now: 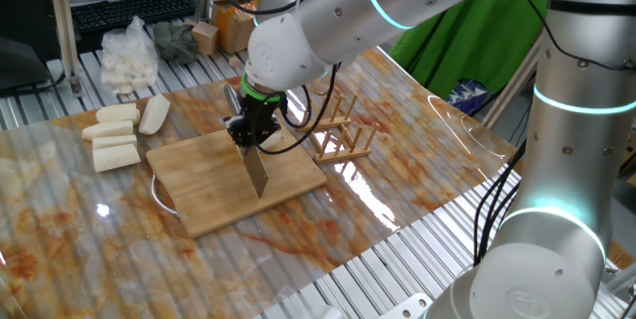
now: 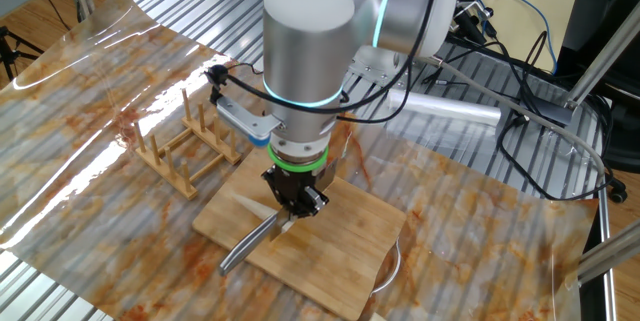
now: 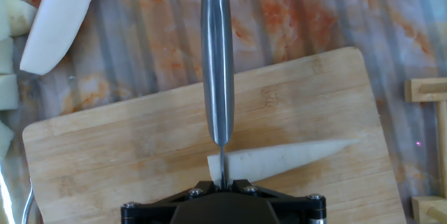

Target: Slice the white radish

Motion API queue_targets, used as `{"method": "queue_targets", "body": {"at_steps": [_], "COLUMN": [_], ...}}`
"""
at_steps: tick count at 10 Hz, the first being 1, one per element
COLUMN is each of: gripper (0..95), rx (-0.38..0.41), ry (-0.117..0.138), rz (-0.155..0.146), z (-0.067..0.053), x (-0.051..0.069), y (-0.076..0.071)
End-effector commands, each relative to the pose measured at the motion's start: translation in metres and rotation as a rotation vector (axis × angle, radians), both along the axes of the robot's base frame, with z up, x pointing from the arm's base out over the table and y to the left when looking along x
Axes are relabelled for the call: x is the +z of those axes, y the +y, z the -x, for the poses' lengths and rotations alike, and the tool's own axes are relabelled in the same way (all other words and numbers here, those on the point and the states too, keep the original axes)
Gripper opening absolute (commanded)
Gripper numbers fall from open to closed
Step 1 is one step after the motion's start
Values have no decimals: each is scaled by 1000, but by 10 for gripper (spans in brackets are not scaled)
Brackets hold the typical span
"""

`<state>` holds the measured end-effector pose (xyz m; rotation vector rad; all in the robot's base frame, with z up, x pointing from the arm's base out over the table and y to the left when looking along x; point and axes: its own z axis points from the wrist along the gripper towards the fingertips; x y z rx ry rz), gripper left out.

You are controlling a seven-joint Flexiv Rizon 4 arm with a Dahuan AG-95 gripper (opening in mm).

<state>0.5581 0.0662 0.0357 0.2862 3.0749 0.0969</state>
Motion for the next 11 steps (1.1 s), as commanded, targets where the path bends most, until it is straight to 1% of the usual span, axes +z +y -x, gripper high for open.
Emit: {"method": "queue_targets", "body": {"at_steps": [1,2,3,6,7,8,9,11], "gripper": [0,0,0,0,0,0,0,0], "rx": [-5,-1,-3,-11,-15,-21,-27,-28], "ry": [-17,-5,0,3,12,16,12,14], "rz": [-19,-16,-19,-21,-22,-25,-34,-31], "z": [-2,-2,-1,0,3,6,5,1], "x": [-31,-30,-27,-26,-27,-25,-25,-23], "y": [3,3,2,4,5,5,5,7]}}
